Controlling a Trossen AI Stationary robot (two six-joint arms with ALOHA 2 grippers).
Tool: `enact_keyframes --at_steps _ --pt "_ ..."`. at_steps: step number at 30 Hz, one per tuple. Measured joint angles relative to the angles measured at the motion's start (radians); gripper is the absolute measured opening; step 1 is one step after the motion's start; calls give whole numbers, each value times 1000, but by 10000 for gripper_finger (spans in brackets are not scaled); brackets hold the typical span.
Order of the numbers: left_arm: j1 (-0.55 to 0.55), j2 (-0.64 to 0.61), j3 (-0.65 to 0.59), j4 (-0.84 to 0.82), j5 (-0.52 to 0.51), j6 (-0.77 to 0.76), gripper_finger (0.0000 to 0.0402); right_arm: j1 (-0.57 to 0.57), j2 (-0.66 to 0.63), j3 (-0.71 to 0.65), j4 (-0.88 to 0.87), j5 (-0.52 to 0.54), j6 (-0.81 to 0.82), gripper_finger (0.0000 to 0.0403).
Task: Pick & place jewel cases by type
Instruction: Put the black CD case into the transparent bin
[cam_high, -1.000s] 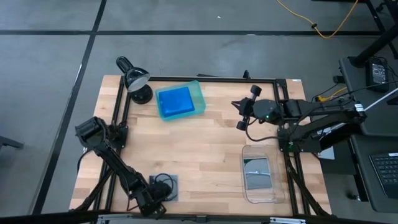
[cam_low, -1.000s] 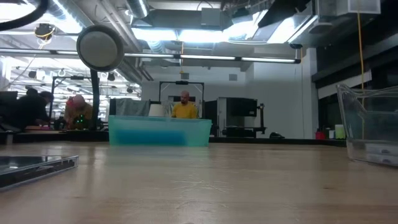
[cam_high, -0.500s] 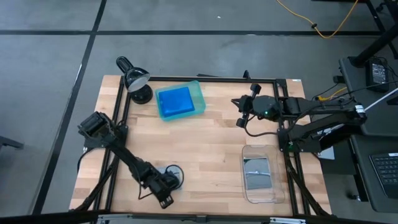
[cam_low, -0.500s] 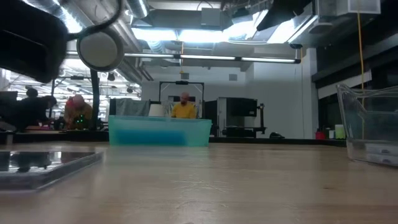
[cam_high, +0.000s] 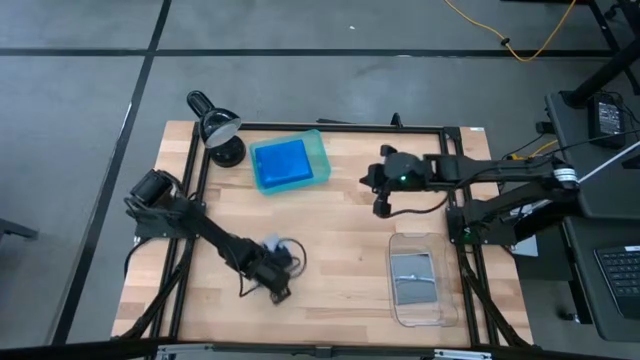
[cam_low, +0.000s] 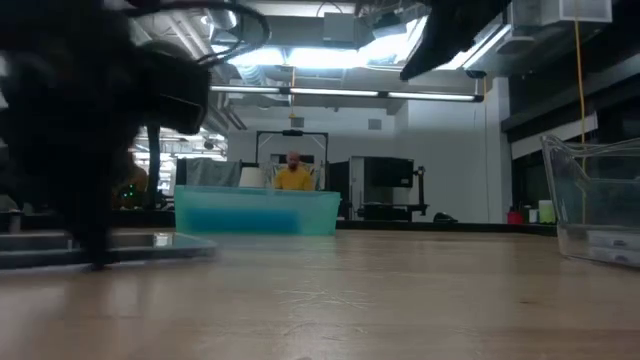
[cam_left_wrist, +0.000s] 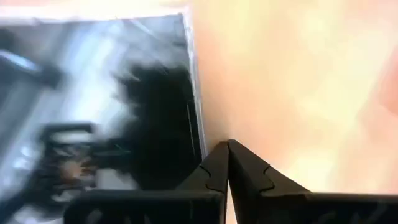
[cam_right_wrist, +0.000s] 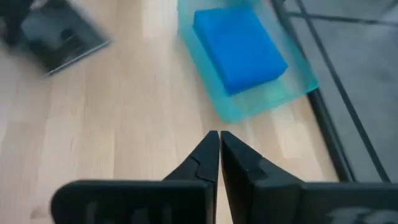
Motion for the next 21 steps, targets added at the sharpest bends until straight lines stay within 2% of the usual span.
enact_keyframes --at_steps 2,4,11,17,21 --pt "-8 -57 -11 -101 -96 -39 1 0 28 0 -1 -3 -16 21" --pt "-24 -128 -2 -158 -135 -105 1 0 52 0 1 -12 -23 21" --pt "-89 -273 0 -409 -123 -258 1 -1 118 0 67 -67 -79 21" --pt "-147 -290 0 -739 -113 -527 1 -20 127 0 92 -74 -96 21" --pt "-141 -285 -7 -943 -107 -585 1 -40 127 0 92 -80 -121 21"
